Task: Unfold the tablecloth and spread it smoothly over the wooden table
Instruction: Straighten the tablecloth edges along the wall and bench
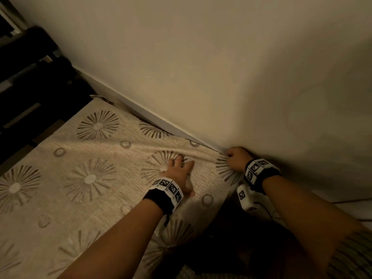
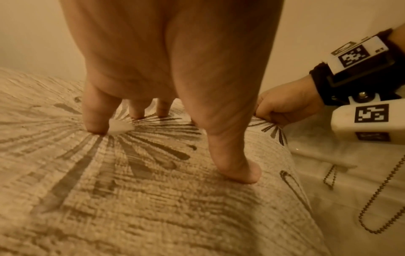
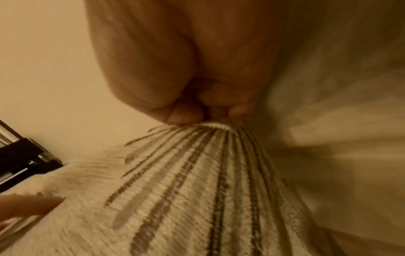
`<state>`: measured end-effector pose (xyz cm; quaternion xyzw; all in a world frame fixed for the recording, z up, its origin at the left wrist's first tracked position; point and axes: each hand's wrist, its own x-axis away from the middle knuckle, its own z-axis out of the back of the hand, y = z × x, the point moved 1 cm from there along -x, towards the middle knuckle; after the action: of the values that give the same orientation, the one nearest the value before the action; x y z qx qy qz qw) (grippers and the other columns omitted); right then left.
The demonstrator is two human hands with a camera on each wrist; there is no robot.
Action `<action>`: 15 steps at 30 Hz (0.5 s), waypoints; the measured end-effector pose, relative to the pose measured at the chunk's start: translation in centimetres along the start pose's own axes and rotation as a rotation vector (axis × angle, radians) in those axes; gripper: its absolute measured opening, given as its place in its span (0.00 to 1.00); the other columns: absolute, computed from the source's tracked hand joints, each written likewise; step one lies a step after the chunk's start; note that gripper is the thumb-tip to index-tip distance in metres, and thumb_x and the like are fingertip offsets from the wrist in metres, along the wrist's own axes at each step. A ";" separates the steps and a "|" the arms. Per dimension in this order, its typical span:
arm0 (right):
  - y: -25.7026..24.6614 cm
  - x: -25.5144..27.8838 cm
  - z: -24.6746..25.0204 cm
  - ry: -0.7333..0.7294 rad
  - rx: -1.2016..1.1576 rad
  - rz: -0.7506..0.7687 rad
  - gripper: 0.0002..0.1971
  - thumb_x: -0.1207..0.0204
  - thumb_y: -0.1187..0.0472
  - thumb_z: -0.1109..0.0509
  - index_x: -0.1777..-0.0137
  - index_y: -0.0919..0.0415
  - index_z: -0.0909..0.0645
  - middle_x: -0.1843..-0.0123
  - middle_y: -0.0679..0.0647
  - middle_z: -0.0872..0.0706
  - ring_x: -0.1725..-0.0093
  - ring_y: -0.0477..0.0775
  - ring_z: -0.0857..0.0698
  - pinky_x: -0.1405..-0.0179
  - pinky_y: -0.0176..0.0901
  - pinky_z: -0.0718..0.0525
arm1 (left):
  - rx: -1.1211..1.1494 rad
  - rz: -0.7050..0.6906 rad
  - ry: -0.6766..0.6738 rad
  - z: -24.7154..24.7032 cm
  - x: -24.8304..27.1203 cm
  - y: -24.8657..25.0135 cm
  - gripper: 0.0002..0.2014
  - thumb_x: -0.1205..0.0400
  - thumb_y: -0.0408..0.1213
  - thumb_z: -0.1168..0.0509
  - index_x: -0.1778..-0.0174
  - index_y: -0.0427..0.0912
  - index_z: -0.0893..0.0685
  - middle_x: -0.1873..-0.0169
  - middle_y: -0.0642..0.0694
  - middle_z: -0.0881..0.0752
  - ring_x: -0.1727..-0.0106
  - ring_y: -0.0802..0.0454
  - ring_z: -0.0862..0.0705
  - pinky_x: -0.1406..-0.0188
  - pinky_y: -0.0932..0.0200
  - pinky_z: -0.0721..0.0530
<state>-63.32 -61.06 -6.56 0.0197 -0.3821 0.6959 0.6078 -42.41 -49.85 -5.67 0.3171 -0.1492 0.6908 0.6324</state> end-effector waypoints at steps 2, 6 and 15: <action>0.5 -0.2 0.1 0.063 0.002 -0.061 0.08 0.26 0.70 0.38 0.60 0.68 0.17 0.56 0.65 0.14 0.53 0.63 0.15 0.52 0.46 0.21 | -0.001 0.012 -0.007 -0.1 0.0 -0.1 0.56 0.33 0.56 0.22 0.18 0.65 0.55 0.15 0.48 0.62 0.16 0.35 0.61 0.27 0.20 0.40; 1.6 0.2 0.4 0.070 0.082 -0.155 0.10 0.21 0.66 0.36 0.45 0.68 0.16 0.40 0.65 0.16 0.41 0.66 0.17 0.39 0.51 0.21 | 0.006 0.019 -0.012 -0.1 0.1 0.0 0.57 0.34 0.55 0.21 0.18 0.65 0.56 0.15 0.49 0.62 0.16 0.36 0.61 0.27 0.21 0.41; -1.4 -0.1 -3.2 -0.057 -0.094 0.130 0.17 0.20 0.64 0.39 0.32 0.57 0.21 0.30 0.58 0.18 0.33 0.58 0.19 0.32 0.48 0.23 | 0.216 0.033 0.260 -0.1 0.3 -1.5 0.50 0.33 0.69 0.30 0.18 0.58 0.44 0.15 0.46 0.49 0.16 0.39 0.52 0.20 0.34 0.42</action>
<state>-60.75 -59.42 -8.14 -0.0139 -0.4321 0.7144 0.5502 -40.93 -49.33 -5.81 0.2888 0.0039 0.7483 0.5972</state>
